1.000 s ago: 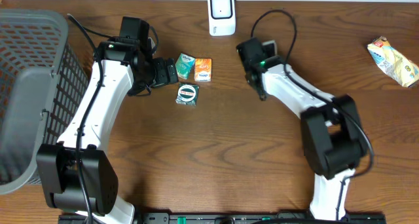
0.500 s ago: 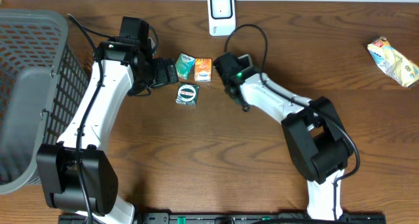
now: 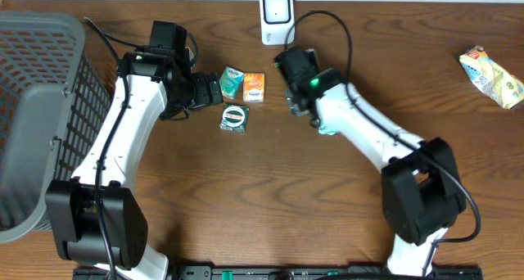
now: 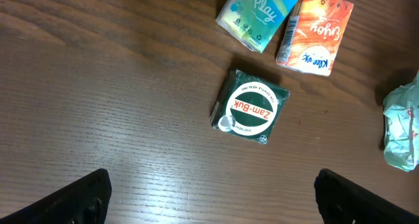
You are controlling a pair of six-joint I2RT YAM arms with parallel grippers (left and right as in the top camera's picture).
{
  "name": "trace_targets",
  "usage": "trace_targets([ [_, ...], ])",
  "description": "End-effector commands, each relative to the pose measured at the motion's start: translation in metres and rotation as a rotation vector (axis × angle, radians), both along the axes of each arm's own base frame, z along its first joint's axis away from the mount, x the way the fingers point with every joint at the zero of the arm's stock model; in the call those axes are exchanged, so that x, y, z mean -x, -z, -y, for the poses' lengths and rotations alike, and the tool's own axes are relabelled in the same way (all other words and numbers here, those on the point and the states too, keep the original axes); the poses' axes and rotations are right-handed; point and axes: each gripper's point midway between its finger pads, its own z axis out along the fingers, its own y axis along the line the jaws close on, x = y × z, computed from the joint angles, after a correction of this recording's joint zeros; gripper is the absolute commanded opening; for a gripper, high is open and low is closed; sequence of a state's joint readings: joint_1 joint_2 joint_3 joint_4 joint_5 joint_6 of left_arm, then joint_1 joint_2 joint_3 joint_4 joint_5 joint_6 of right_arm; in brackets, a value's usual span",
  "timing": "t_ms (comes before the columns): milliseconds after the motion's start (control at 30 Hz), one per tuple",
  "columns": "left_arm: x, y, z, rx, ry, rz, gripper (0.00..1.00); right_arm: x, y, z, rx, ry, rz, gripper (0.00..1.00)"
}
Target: Scan the item barcode
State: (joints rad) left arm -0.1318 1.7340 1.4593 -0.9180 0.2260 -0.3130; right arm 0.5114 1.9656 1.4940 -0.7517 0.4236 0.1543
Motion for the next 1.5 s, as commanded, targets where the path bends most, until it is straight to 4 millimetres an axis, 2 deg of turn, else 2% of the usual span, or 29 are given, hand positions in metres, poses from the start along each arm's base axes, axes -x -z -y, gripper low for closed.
trace_targets([
  [0,-0.003,-0.002,-0.002,-0.012,0.003,0.007,0.98,0.003,0.023,0.003,-0.112,-0.103,-0.138,0.87],
  [67,-0.003,-0.002,-0.002,-0.012,0.003,0.007,0.97,0.004,0.036,0.011,-0.163,-0.091,-0.189,0.84],
  [133,-0.003,-0.002,-0.002,-0.012,0.003,0.007,0.98,0.007,0.046,0.015,-0.217,-0.080,-0.230,0.75],
  [267,-0.003,-0.002,-0.002,-0.012,0.003,0.007,0.98,0.014,0.061,0.006,-0.369,-0.126,-0.324,0.71],
  [500,-0.003,-0.002,-0.002,-0.012,0.003,0.007,0.98,0.028,0.081,0.014,-0.354,-0.128,-0.413,0.65],
  [633,-0.003,-0.002,-0.002,-0.012,0.003,0.007,0.98,0.028,0.088,0.014,-0.356,-0.118,-0.422,0.40],
  [700,-0.003,-0.002,-0.002,-0.012,0.003,0.007,0.98,0.023,0.085,0.012,-0.369,-0.093,-0.400,0.32],
  [867,-0.003,-0.002,-0.002,-0.012,0.003,0.007,0.98,-0.004,0.063,0.003,-0.424,-0.040,-0.291,0.15],
  [967,-0.003,-0.002,-0.002,-0.012,0.003,0.007,0.98,-0.029,0.037,-0.008,-0.467,-0.028,-0.199,0.09],
  [1033,-0.003,-0.002,-0.002,-0.012,0.003,0.007,0.98,-0.050,0.017,-0.021,-0.512,-0.022,-0.115,0.09],
  [1100,-0.003,-0.002,-0.002,-0.012,0.003,0.007,0.98,-0.068,0.000,-0.037,-0.571,-0.031,-0.033,0.01],
  [1267,-0.003,-0.002,-0.002,-0.012,0.003,0.007,0.98,-0.111,-0.050,-0.082,-0.687,-0.133,0.229,0.01],
  [1467,-0.003,-0.002,-0.002,-0.012,0.003,0.007,0.98,-0.139,-0.091,-0.096,-0.680,-0.062,0.490,0.01],
])
